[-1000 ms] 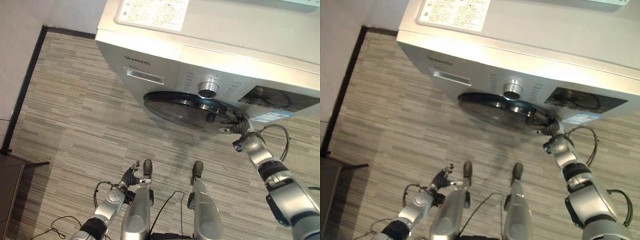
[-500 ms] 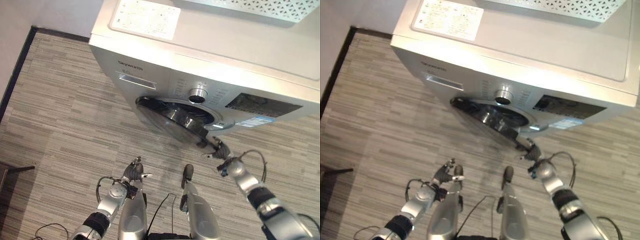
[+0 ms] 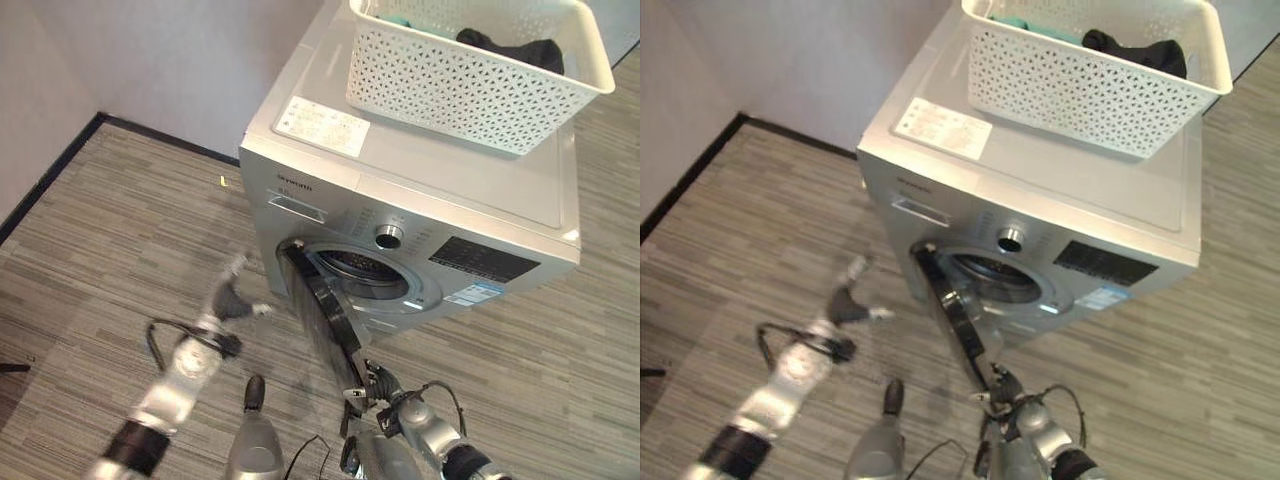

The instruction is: Grab the laundry basket,head to the washer,open it,put in the laundry and shut it.

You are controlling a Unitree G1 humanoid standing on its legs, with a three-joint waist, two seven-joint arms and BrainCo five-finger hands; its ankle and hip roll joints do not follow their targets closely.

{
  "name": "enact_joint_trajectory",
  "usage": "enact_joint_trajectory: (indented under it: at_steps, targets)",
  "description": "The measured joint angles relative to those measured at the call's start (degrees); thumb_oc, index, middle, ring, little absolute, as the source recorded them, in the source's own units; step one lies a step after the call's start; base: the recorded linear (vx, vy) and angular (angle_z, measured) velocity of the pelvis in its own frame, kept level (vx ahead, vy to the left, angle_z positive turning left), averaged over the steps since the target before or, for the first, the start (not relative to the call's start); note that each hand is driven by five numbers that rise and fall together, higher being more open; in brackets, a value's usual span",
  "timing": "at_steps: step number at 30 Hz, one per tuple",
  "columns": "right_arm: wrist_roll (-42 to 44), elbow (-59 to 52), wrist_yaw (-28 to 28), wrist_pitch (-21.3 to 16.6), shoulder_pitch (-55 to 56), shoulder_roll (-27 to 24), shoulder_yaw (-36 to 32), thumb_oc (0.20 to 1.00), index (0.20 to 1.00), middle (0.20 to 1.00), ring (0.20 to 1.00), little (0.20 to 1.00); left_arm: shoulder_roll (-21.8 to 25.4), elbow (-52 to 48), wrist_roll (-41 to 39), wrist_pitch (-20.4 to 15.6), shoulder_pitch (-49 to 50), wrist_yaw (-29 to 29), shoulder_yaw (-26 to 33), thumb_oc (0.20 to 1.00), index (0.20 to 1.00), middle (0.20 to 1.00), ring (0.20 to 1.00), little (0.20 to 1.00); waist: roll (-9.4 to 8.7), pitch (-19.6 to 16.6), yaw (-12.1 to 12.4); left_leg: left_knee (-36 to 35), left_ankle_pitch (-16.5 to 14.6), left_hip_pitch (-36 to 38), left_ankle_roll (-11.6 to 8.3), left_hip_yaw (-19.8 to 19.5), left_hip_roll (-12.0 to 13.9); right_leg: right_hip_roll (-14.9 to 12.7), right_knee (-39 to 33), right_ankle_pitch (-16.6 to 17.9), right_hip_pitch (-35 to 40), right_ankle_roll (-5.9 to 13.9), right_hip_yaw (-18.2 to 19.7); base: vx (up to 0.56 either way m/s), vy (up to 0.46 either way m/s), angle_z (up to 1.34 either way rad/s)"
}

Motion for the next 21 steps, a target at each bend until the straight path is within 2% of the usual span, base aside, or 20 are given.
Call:
enact_joint_trajectory:
  at_steps: [3,7,9,11,12,13,14,15,16,17,18,19,20,21]
  targets:
    - [0.1,2.8,1.1,0.5,-0.5,0.0,0.7,1.0,1.0,1.0,1.0,1.0,1.0,-8.6,2.0,-1.8,-1.9,-1.3,2.6,1.0,1.0,1.0,1.0,1.0,0.84,-2.2,0.1,-0.1,0.0,0.9,-0.01,-0.1,-0.1,0.2,-0.2,-0.3,0.9,0.0,-0.2,0.03,-0.034,0.02]
    - [0.1,6.1,2.1,0.9,-2.4,0.1,0.8,1.0,1.0,1.0,1.0,1.0,-0.3,-10.9,0.9,-2.2,-8.6,-5.7,-0.5,1.0,1.0,1.0,1.0,1.0,1.61,-3.1,0.2,0.0,0.0,0.6,-0.01,-0.8,0.3,0.8,-0.5,-0.4,1.1,-0.13,-0.4,-0.04,-0.097,0.06]
    - [0.5,7.2,2.1,1.1,-3.8,-0.1,1.4,1.0,1.0,1.0,1.0,1.0,-3.7,-9.6,-2.5,-2.4,-13.8,-7.0,-5.4,1.0,1.0,1.0,1.0,1.0,2.24,-3.3,0.3,1.0,0.0,-1.1,-0.03,-2.4,0.6,1.5,0.0,-0.4,1.0,-0.38,-0.4,-0.13,-0.125,0.19]
    - [0.9,7.5,2.1,1.2,-4.8,-0.3,2.1,1.0,1.0,1.0,1.0,1.0,-5.3,-9.0,-3.8,-2.6,-16.1,-7.7,-9.2,1.0,1.0,1.0,1.0,1.0,2.54,-3.2,0.2,1.0,0.0,-1.5,-0.01,-3.7,0.9,2.3,0.0,-0.3,0.7,-0.59,-0.4,-0.29,-0.106,0.16]
    - [1.7,8.7,2.0,1.2,-5.6,-0.4,2.2,1.0,1.0,1.0,1.0,1.0,-7.3,-7.6,-5.6,-2.5,-18.1,-8.1,-12.5,1.0,1.0,1.0,1.0,1.0,3.13,-3.3,0.3,1.3,0.6,-2.2,-0.26,-4.8,1.0,3.0,0.0,-0.1,0.6,-0.49,-0.6,-0.38,-0.039,0.56]
    - [3.1,10.0,2.0,1.0,-6.9,-1.8,2.0,1.0,1.0,1.0,1.0,1.0,-12.2,-3.6,-8.2,-2.6,-22.9,-9.2,-18.8,1.0,1.0,1.0,1.0,1.0,4.15,-4.1,-0.1,2.0,1.1,-6.1,-1.66,-8.0,1.6,3.6,0.0,-0.6,-1.0,-1.22,-2.2,-0.43,-0.021,0.84]
    - [4.0,10.4,1.7,0.3,-8.9,-2.9,1.8,1.0,1.0,1.0,1.0,1.0,-12.9,-2.1,-9.7,-2.5,-24.6,-10.7,-21.8,1.0,1.0,1.0,1.0,1.0,4.71,-3.9,-0.7,1.4,0.6,-8.7,-0.94,-9.0,2.1,4.7,0.1,0.0,-3.1,-2.14,-3.5,-0.37,0.045,0.9]
    - [5.2,11.7,1.5,0.2,-11.3,-3.1,1.9,1.0,1.0,1.0,1.0,1.0,-13.7,-1.2,-11.8,-2.2,-25.4,-11.7,-21.8,1.0,1.0,1.0,1.0,1.0,4.44,-4.0,-1.2,-0.2,-2.5,-10.2,-2.93,-8.5,2.2,3.9,0.0,1.2,-5.3,-4.11,-4.6,-0.25,0.1,0.55]
    - [6.0,11.8,0.7,0.1,-12.1,-2.7,1.0,1.0,1.0,1.0,1.0,1.0,-13.1,-0.8,-13.5,-2.1,-26.0,-12.2,-21.7,1.0,1.0,1.0,1.0,1.0,2.87,-4.0,-2.1,2.5,-2.3,-11.4,-2.57,-7.7,1.0,1.6,-0.5,1.8,-6.7,-4.84,-5.3,-0.09,0.12,0.34]
    - [7.9,11.8,-0.2,-0.2,-12.9,-2.5,-0.4,1.0,1.0,1.0,1.0,1.0,-13.4,0.3,-16.4,-1.6,-26.7,-12.4,-22.2,1.0,1.0,1.0,1.0,1.0,1.15,-3.7,-3.1,14.9,-3.5,-14.2,-0.9,-6.8,-2.3,-1.4,-0.5,3.0,-8.3,-5.32,-5.1,0.0,0.169,0.23]
    - [8.7,11.8,-0.5,-0.1,-13.8,-2.6,-0.6,1.0,1.0,1.0,1.0,1.0,-13.0,1.2,-17.3,-1.3,-26.7,-12.6,-22.4,1.0,1.0,1.0,1.0,1.0,2.04,-3.5,-3.6,20.4,-5.1,-13.7,0.67,-5.8,-2.6,-1.9,0.0,2.9,-7.8,-4.62,-4.9,-0.03,0.187,0.14]
    - [9.3,11.9,-0.8,0.0,-13.6,-3.5,-0.3,1.0,1.0,1.0,1.0,1.0,-15.6,2.9,-18.7,-0.3,-27.0,-13.6,-23.1,1.0,1.0,1.0,1.0,1.0,5.52,-3.7,-6.0,21.8,-9.8,-8.2,0.05,-4.7,-1.5,-1.8,-0.5,2.7,-6.0,-3.68,-5.5,-0.07,0.348,0.21]
    - [9.9,12.1,-1.4,0.0,-13.3,-3.4,-0.5,1.0,1.0,1.0,1.0,1.0,-16.9,3.8,-19.2,-0.2,-27.4,-13.6,-23.5,1.0,1.0,1.0,1.0,1.0,6.65,-3.8,-7.2,21.0,-11.4,-6.4,0.32,-2.2,-0.8,-2.1,-0.3,2.6,-5.1,-3.29,-6.8,-0.08,0.247,0.44]
    - [10.9,12.1,-1.7,-0.1,-12.9,-3.3,-0.1,1.0,1.0,1.0,1.0,1.0,-19.9,5.0,-19.4,-0.2,-28.3,-13.8,-24.5,1.0,1.0,1.0,1.0,1.0,7.66,-4.5,-8.9,17.5,-11.9,-4.0,0.27,-0.3,-1.1,-2.7,0.0,2.7,-5.1,-2.46,-7.4,-0.1,0.302,0.52]
